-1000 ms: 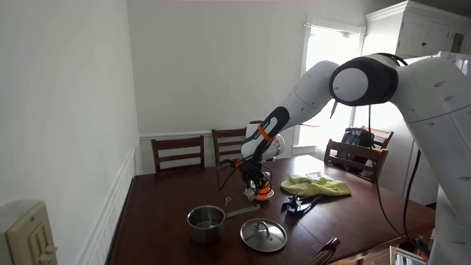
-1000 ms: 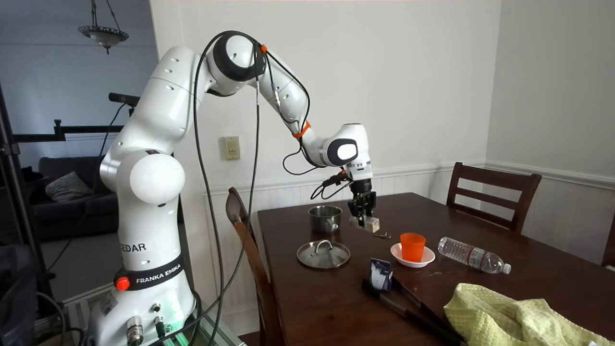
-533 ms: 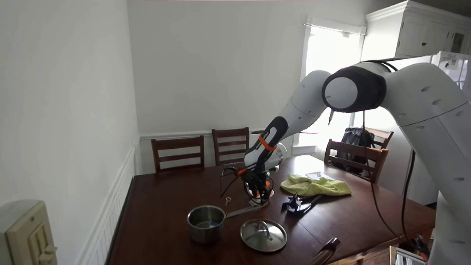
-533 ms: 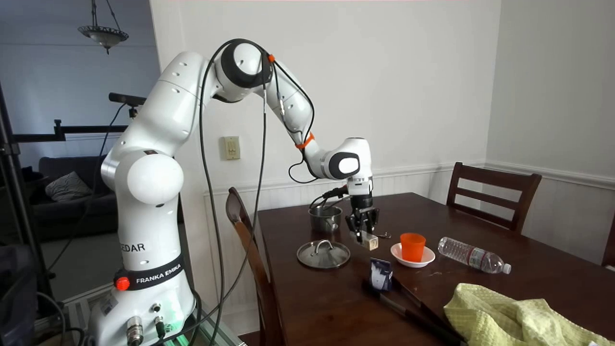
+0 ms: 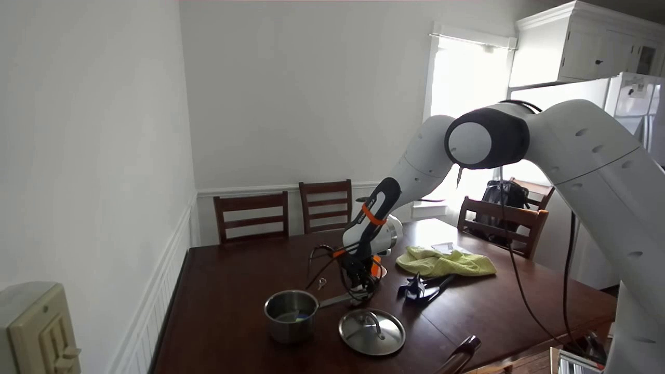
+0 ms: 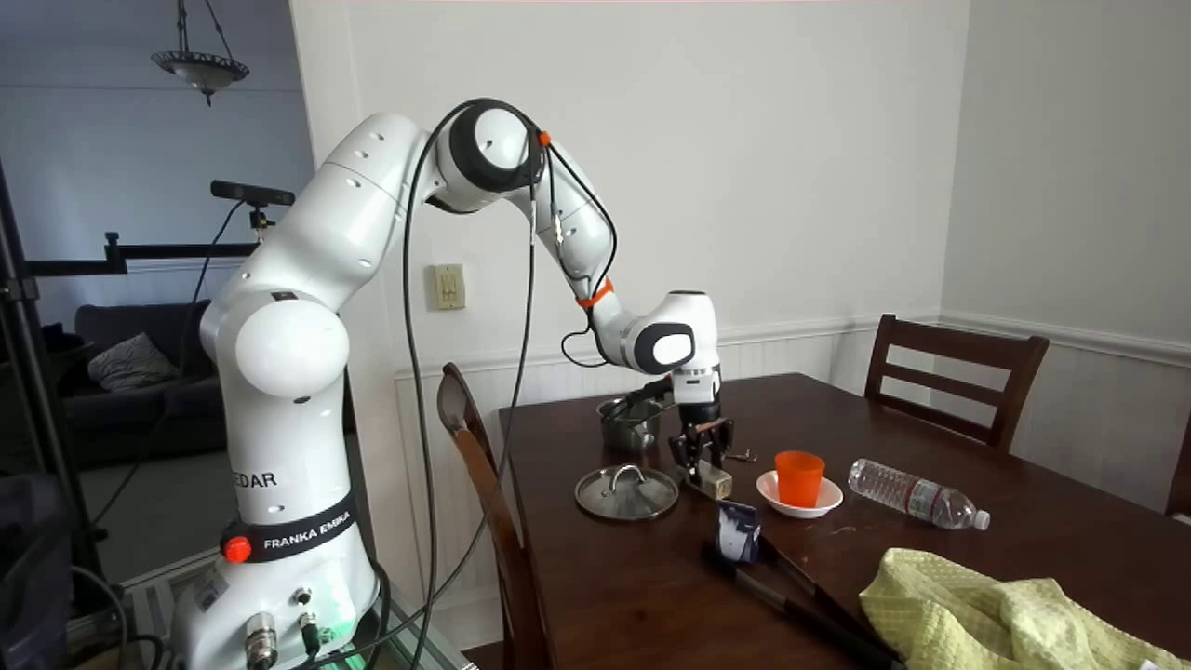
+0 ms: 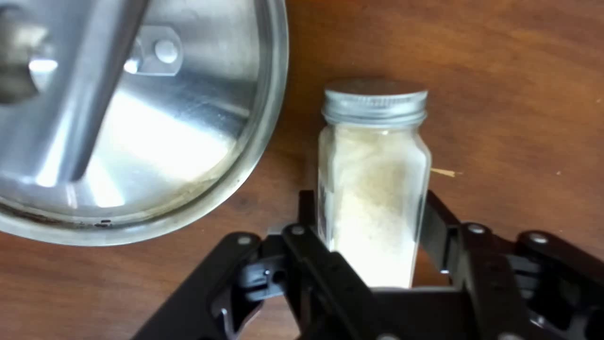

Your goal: Pick up the spice bottle from the silver pot and put it on the table

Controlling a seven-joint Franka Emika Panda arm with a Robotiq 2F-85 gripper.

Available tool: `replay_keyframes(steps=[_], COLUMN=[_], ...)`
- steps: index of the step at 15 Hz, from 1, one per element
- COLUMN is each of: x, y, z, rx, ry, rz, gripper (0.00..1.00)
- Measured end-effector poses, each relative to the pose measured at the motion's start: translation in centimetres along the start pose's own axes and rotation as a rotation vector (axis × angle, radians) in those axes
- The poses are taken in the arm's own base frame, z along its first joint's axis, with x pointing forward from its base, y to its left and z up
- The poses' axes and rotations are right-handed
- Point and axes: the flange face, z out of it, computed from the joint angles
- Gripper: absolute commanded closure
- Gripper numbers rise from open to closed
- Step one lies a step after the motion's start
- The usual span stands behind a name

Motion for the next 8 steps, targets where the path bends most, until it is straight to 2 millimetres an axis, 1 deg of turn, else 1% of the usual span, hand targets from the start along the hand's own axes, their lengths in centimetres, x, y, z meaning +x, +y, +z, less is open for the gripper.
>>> replay_keyframes(steps=[1, 2, 3, 5, 7, 8], x=[-0.2, -0.3, -0.5, -1.1, -1.8, -2.4], y=[-0.1, -0.3, -0.6, -1.1, -1.1, -1.1], z=[-0.1, -0.4, -1.1, -3.4, -6.4, -7.9], rx=[0.010, 0.029, 0.054, 0.110, 0.183, 0.229], ry=[-0.006, -0.007, -0.008, -0.012, -0.020, -0.023], rz=[0.001, -0.002, -0.004, -0.010, -0.024, -0.059], gripper=[0.05, 0.01, 0.00, 0.00, 0.00, 0.00])
